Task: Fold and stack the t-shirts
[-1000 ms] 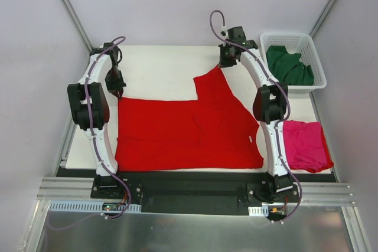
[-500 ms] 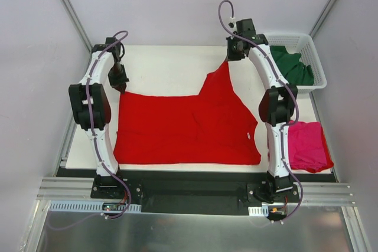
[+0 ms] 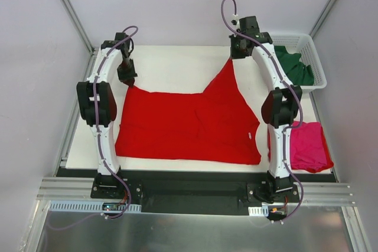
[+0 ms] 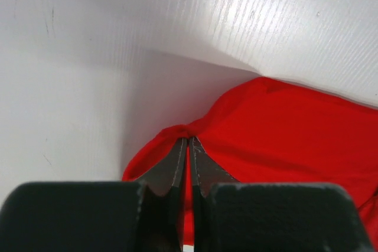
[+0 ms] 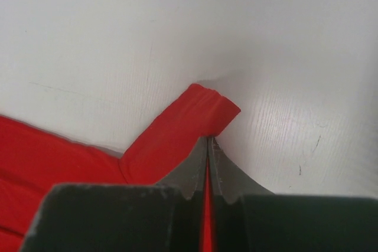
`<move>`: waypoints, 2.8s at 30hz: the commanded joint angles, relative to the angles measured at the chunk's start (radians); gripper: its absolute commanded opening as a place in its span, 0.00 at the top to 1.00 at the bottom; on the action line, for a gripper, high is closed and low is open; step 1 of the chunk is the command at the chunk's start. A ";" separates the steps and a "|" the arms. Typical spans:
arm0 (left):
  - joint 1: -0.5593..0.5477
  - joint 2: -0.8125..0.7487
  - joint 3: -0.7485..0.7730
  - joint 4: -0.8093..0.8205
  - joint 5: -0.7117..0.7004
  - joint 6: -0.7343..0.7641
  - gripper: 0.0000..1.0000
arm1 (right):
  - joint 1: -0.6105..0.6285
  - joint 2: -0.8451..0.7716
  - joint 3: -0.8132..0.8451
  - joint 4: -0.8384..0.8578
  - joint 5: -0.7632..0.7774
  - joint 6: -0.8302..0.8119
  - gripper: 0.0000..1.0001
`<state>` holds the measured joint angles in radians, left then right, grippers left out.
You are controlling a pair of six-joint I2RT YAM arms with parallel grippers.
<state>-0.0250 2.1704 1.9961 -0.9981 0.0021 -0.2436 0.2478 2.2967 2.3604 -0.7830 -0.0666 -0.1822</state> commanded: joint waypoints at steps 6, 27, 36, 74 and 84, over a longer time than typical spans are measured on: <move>0.000 0.072 0.105 -0.008 0.013 0.004 1.00 | -0.013 -0.149 -0.021 -0.012 0.056 -0.040 0.99; 0.019 -0.023 0.073 -0.005 0.044 -0.005 1.00 | 0.001 -0.258 -0.162 -0.038 0.077 -0.059 0.99; 0.040 -0.098 0.043 -0.005 0.042 -0.003 1.00 | 0.028 -0.341 -0.234 -0.051 0.090 -0.076 0.99; 0.045 -0.345 -0.195 0.013 0.004 0.003 1.00 | 0.053 -0.675 -0.457 -0.177 0.234 -0.115 0.99; 0.043 -0.389 -0.253 0.012 -0.036 0.000 1.00 | 0.056 -0.734 -0.512 -0.202 0.231 -0.100 0.99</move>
<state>0.0196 1.8580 1.7611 -0.9802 0.0071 -0.2447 0.2974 1.6272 1.8622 -0.9611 0.1440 -0.2794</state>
